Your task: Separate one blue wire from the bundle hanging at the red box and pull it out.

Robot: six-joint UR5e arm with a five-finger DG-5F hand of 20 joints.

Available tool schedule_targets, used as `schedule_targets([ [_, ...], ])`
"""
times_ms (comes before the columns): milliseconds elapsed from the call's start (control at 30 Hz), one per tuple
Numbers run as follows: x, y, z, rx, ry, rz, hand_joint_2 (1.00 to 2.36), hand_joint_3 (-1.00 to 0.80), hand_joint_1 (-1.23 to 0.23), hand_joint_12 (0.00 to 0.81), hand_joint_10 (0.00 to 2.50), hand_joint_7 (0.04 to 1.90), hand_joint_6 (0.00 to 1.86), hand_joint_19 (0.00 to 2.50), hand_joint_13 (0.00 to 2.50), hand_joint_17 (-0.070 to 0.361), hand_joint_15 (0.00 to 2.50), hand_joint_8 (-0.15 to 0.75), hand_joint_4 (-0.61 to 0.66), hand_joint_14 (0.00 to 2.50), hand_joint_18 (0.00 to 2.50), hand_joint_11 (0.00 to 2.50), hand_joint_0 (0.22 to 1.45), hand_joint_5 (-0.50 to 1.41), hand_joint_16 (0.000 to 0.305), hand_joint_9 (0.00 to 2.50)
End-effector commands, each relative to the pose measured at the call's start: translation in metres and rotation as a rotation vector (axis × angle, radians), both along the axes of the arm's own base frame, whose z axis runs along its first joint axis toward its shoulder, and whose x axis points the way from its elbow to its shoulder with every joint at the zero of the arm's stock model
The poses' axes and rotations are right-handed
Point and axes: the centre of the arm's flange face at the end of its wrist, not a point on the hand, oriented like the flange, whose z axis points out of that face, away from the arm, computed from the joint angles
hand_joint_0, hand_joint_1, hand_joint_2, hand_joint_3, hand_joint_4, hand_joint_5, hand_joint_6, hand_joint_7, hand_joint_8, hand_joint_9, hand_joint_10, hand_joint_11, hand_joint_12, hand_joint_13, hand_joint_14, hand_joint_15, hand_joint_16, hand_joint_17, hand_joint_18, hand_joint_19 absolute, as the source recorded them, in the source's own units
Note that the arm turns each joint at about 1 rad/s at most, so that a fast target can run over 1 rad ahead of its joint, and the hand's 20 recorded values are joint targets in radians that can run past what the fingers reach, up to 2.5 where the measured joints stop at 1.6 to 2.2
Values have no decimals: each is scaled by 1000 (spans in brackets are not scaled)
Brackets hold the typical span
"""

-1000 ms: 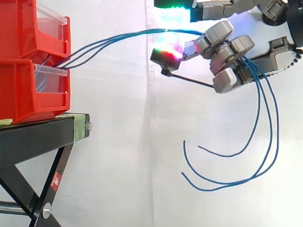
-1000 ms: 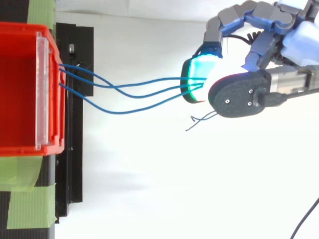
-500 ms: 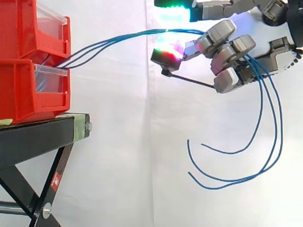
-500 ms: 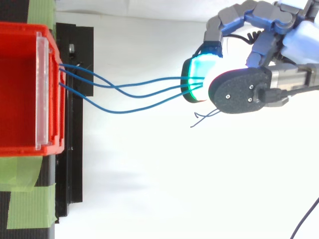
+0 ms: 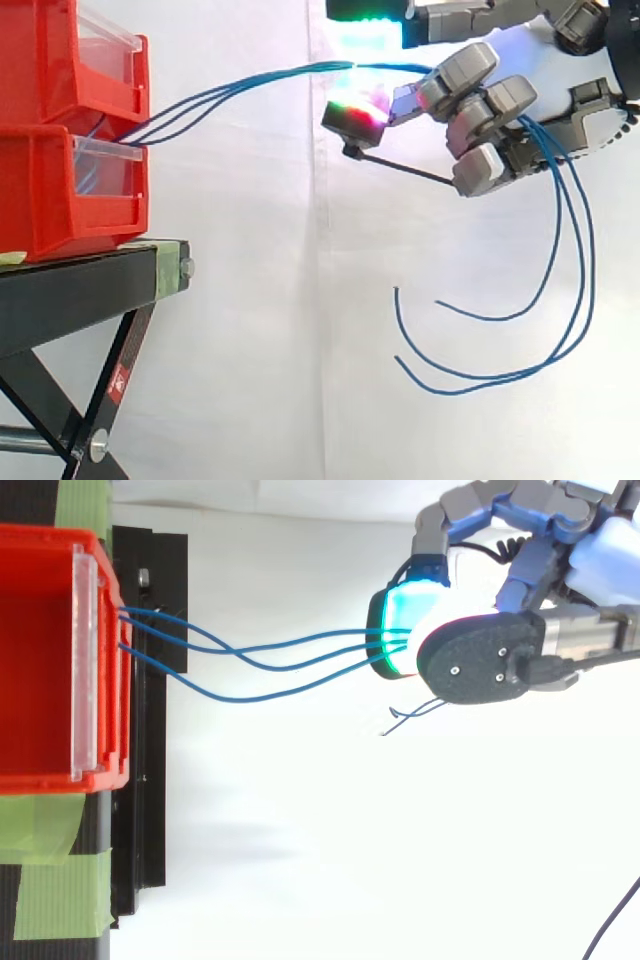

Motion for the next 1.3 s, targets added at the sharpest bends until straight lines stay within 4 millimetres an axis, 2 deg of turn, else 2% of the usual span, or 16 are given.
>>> schedule_targets([
  [0,0,0,1,1,-2,-2,1025,-168,-888,395,397,1173,924,1045,1425,103,1669,289,5,892,1297,1859,644,-120,46,1513],
  [167,0,0,-1,0,1,-2,1026,-109,-915,397,518,1164,952,1035,1373,106,1670,301,-36,921,1269,1810,665,-147,47,1390],
  [333,0,0,0,1,-2,-4,1027,-91,-929,409,724,1042,968,1033,1286,110,1640,308,47,1020,1228,1688,669,-180,49,1237],
  [500,0,0,-1,-2,-1,-8,1027,-95,-940,409,784,948,963,1034,1232,113,1613,306,147,1092,1206,1645,674,-195,50,1170],
  [967,0,-1,1,1,-7,-13,1023,-126,-978,423,937,923,964,980,1051,121,1633,312,193,1226,1134,1556,680,-230,54,946],
  [1267,0,0,0,2,-6,-12,1023,-170,-1004,428,907,928,958,953,984,126,1628,314,226,1250,1108,1536,674,-245,56,866],
])
